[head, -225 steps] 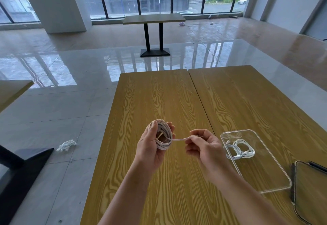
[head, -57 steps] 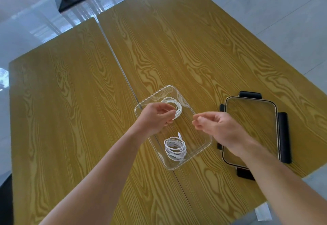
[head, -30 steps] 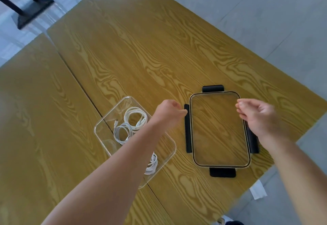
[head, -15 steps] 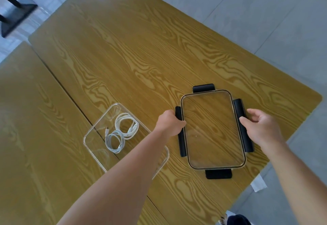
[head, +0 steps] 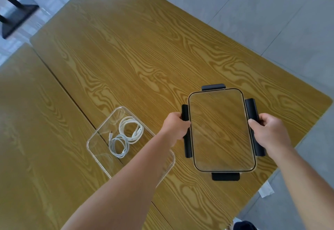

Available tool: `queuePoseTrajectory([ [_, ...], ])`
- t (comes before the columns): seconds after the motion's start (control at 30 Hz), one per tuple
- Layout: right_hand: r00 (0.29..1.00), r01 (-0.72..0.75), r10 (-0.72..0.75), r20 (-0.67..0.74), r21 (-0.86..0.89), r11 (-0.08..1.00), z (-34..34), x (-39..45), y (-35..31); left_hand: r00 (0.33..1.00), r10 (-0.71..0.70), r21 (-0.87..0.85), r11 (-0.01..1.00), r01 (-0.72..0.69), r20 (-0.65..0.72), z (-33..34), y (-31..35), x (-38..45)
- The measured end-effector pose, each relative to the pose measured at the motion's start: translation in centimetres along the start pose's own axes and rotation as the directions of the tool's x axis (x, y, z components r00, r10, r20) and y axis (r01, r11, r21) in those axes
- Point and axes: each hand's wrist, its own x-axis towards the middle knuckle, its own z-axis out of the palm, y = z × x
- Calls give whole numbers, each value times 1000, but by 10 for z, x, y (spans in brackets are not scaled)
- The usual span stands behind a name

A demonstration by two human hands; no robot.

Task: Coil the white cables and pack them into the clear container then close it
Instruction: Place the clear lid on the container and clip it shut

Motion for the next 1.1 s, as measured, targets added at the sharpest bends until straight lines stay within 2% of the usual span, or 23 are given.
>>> queuePoseTrajectory([
  [0.57,990,136,-139,-4,256,957,2,-8,-66,978,150,-168,970,-174,-144,-69,15,-27],
  [0.93,951,193,-277,139,434,880,13,-33,-117,962,134,-386,896,-220,-237,-126,-8,-62],
  [1.1,914,215,-336,226,431,876,40,-43,-133,953,63,-469,860,-203,-297,-146,-40,-79],
])
